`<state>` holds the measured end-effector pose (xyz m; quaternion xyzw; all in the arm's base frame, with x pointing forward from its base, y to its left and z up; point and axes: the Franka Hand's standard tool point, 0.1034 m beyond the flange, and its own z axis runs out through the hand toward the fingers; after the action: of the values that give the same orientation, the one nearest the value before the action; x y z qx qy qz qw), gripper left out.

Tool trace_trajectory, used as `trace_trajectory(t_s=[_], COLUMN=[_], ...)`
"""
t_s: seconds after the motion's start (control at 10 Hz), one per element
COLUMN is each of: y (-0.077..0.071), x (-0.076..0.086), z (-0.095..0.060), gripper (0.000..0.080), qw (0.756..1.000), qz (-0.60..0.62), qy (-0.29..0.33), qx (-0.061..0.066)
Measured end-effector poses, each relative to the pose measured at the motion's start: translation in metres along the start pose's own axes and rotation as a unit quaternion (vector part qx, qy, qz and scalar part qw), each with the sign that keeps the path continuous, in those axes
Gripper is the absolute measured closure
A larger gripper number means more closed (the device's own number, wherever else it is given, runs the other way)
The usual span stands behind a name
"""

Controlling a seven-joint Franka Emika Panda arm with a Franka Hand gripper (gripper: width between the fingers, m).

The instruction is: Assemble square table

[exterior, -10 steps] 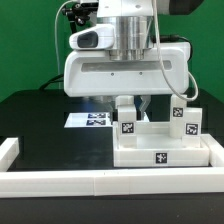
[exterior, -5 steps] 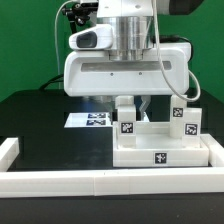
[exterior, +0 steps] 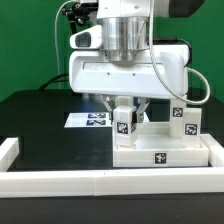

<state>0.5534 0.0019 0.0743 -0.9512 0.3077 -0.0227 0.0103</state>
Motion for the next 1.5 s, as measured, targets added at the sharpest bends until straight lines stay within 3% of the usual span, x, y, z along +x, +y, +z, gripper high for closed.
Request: trace_trajectory(t_s=[0.3, 0.5, 0.9, 1.0, 1.1, 1.2, 1.5], y=[-0.0041, -0.0072, -0.008, -0.008, -0.008, -0.007, -0.0078], x=[-0.0034, -0.0062, -0.0068, -0.007, -0.0071, -0.0056, -0.0045], z=[0.0006, 0.0015, 0.0017, 0.0019, 0.002, 0.0016, -0.0011], gripper=[0.0508, 0.0508, 0.0508, 0.0508, 0.0305, 0.0201, 0.0153], qw=[0.99, 0.97, 0.941, 0.944, 0.944, 0.958, 0.987], qz=[0.143, 0.243, 0.339, 0.329, 0.329, 0.288, 0.162], qy=[-0.002, -0.002, -0.006, -0.006, -0.006, -0.006, -0.004], qx=[0.002, 0.001, 0.005, 0.005, 0.005, 0.005, 0.009])
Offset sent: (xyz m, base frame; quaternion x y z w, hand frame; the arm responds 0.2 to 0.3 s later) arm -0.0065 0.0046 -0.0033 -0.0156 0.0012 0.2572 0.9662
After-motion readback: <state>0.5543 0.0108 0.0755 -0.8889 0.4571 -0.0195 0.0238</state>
